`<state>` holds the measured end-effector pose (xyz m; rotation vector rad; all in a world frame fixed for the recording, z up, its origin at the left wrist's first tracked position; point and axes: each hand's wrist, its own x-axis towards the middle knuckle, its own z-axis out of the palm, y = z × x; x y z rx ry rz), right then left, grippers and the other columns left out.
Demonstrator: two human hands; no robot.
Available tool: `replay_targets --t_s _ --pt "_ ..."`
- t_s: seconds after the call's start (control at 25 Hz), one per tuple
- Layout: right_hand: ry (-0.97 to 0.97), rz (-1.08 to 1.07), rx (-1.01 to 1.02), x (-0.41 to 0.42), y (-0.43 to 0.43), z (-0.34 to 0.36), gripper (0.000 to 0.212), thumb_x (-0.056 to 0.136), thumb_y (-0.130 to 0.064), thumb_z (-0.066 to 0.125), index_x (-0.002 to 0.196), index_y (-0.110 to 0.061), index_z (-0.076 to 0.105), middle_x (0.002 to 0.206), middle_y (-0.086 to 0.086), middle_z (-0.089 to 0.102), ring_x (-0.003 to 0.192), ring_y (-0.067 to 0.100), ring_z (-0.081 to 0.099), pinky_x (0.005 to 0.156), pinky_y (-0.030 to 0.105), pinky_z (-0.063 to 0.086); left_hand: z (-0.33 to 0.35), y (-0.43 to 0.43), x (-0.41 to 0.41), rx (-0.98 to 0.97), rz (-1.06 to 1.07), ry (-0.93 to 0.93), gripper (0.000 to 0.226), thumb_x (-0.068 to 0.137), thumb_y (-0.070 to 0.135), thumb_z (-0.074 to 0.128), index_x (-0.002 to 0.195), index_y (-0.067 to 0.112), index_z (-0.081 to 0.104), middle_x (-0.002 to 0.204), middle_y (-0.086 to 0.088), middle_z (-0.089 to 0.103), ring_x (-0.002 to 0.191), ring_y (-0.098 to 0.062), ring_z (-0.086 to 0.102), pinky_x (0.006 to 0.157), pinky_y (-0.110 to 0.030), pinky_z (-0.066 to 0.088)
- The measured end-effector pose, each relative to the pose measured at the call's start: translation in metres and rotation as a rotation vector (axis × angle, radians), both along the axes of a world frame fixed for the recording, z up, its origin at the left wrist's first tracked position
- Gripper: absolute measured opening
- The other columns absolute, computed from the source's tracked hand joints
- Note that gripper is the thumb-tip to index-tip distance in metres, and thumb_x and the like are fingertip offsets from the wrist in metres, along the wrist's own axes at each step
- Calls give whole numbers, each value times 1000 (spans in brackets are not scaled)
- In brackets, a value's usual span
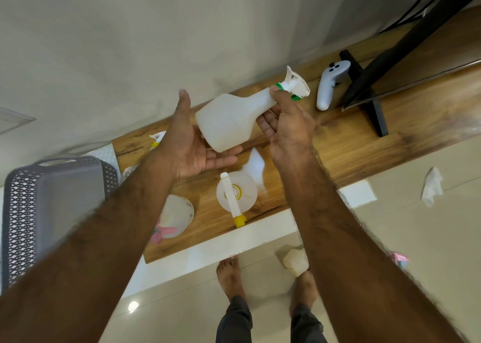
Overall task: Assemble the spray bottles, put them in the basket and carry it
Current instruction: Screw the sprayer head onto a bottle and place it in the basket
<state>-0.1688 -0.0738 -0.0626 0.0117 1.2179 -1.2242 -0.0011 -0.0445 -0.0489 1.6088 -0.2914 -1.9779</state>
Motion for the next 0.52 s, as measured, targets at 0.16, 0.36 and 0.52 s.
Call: replay_targets --t_s 0.16,0.36,0.52 --pt "9 -16 34 -8 -2 -4 18 86 -10 78 101 -9 68 113 19 75 100 31 76 74 37 66 -11 2 2 -283 67 -220 67 89 33 77 148 21 46 136 -7 61 119 -29 70 77 -43 66" --pt "10 19 25 -2 3 -7 27 86 -10 78 111 -6 69 113 18 76 100 30 76 74 35 66 0 1 1 22 -3 -82 89 81 85 54 143 23 55 139 -17 66 111 -38 74 78 -53 65" --pt "8 7 35 -6 1 -7 28 86 -10 78 112 -5 68 114 19 75 99 30 77 76 37 66 -13 5 3 -290 25 -200 80 75 30 84 146 27 48 145 -7 57 125 -30 66 86 -48 64"
